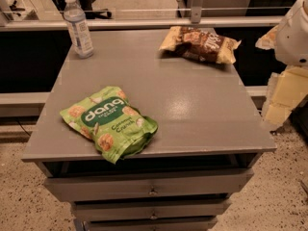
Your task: Move brown chip bag near green rice chip bag
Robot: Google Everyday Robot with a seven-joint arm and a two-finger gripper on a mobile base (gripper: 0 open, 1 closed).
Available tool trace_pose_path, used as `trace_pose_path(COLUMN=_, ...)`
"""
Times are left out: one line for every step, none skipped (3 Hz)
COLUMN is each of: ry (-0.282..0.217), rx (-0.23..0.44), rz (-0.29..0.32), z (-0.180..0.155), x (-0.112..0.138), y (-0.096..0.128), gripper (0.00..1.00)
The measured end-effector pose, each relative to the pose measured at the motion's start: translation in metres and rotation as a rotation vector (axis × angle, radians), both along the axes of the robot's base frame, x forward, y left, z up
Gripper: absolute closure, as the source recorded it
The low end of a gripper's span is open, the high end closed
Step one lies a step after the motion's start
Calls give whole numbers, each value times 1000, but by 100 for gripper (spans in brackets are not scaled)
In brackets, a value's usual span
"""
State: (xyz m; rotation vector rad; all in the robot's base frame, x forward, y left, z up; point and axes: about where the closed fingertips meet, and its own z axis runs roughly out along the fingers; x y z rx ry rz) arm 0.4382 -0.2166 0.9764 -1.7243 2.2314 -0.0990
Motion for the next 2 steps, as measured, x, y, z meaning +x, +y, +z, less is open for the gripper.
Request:
trace_pose_path(ry=0, rx=0, rz=0, z=0, x=0, y=0, gripper=0)
trace_pose_path(ry=-43, rx=42, rz=-24, z=-4, x=20, y=-2, gripper=0)
